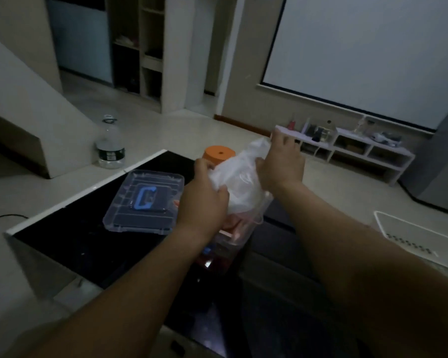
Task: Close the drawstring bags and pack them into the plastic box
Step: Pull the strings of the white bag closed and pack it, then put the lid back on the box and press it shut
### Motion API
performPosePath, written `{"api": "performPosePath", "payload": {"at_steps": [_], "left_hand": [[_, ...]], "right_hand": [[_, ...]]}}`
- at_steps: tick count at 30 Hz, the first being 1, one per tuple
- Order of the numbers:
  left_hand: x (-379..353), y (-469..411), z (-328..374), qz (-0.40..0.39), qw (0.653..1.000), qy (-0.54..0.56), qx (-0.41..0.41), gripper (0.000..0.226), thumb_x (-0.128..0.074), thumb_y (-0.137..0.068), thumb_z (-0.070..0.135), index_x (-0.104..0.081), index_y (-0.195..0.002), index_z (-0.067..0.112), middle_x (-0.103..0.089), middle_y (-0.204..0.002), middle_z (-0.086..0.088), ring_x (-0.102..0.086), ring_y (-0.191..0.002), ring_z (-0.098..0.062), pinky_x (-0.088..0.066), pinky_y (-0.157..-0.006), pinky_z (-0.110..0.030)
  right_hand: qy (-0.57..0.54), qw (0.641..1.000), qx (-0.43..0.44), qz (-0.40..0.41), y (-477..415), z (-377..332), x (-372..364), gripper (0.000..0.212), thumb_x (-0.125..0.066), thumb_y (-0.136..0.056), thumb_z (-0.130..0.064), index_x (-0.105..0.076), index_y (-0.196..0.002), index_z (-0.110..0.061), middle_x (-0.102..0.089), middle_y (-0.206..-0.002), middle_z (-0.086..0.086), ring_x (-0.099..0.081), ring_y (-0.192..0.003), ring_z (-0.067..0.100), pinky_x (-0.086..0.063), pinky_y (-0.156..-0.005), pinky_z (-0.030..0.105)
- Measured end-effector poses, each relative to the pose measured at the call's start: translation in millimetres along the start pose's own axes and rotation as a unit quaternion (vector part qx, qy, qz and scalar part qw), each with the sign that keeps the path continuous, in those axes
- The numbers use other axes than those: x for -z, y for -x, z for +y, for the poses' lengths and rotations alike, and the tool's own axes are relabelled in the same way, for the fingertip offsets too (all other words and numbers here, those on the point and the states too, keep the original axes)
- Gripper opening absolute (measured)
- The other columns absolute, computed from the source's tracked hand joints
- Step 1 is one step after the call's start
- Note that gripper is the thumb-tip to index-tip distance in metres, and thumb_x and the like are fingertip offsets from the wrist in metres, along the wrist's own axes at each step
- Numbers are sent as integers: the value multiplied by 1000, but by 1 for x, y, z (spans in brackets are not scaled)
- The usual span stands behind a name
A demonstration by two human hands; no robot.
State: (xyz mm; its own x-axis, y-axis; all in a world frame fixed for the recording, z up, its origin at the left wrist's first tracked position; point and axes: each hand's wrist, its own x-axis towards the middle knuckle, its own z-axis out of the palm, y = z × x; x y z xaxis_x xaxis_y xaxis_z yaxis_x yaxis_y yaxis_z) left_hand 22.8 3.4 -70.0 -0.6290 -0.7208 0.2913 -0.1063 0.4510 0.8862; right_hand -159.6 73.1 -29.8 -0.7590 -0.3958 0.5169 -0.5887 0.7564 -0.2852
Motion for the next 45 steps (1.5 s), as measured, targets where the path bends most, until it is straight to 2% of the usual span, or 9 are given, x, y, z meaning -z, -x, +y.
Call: {"api": "performPosePath", "payload": {"at_steps": [3,7,12,17,23,27,33,38,45], "left_hand": [[-2,-21,-21,-54,976,-208,17,51,-68,-92,40,-39,-131,25,-56,-125,-4,-57,-108,-23,-54,-90,-44],[-3,-30,-37,-122,911,-366,-143,77,-69,-90,42,-30,-155,30,-19,-166,-4,-20,-153,-26,-26,-123,-46],[-3,-42,-44,-352,862,-358,-68,63,-40,-101,40,-24,-160,25,-41,-159,-4,-49,-135,-27,-42,-109,-51],[-13,-57,-40,-433,807,-402,-1,58,-40,-102,42,-38,-155,18,-50,-153,-13,-53,-131,-31,-41,-108,-46],[-23,-64,-33,-493,765,-413,20,48,-42,-107,28,-45,-152,11,-51,-152,-14,-51,-133,-30,-36,-104,-38],[-17,-58,-41,-421,819,-390,-4,38,-46,-102,39,-61,-132,22,-66,-124,-5,-61,-109,-23,-47,-103,-48],[20,-28,-57,-115,936,-271,-195,20,-45,-104,36,-64,-108,28,-61,-113,8,-56,-105,-9,-45,-100,-39],[92,-39,-122,152,976,-5,155,16,-66,-93,31,-55,-99,21,-56,-114,-6,-61,-87,-20,-49,-72,-36],[114,-45,-189,110,913,25,392,75,-74,-89,29,-36,-147,0,-40,-146,-23,-56,-109,-43,-52,-89,-44]], "right_hand": [[86,984,20,-156,5,-11,-54,70,-52,-100,-52,-21,-160,-34,-24,-168,12,-32,-149,39,-37,-115,60],[202,914,140,-322,3,3,-103,90,-66,-86,-57,-14,-158,-41,-8,-173,7,-21,-153,45,-31,-114,72],[180,908,124,-356,12,2,-112,75,-50,-97,-61,-19,-161,-37,-21,-169,9,-31,-151,40,-33,-115,65],[82,900,57,-424,5,-10,-111,71,-54,-101,-53,-15,-160,-44,-37,-162,8,-49,-139,33,-44,-106,52],[70,879,8,-472,12,-16,-104,80,-54,-101,-53,-1,-161,-50,-17,-173,7,-37,-149,36,-38,-114,58],[101,928,35,-358,22,-23,-98,66,-59,-96,-55,-35,-153,-33,-54,-148,10,-59,-124,28,-50,-104,54],[30,990,95,-100,45,-47,-71,35,-53,-102,-43,-56,-130,-22,-58,-130,5,-53,-117,21,-44,-105,46],[-104,975,175,-86,59,-90,-64,3,-56,-103,-36,-55,-104,-33,-57,-111,-8,-51,-102,12,-41,-95,36],[-124,975,98,-154,51,-90,-83,13,-54,-107,-33,-61,-98,-27,-64,-99,-7,-58,-81,2,-50,-76,27]]}}
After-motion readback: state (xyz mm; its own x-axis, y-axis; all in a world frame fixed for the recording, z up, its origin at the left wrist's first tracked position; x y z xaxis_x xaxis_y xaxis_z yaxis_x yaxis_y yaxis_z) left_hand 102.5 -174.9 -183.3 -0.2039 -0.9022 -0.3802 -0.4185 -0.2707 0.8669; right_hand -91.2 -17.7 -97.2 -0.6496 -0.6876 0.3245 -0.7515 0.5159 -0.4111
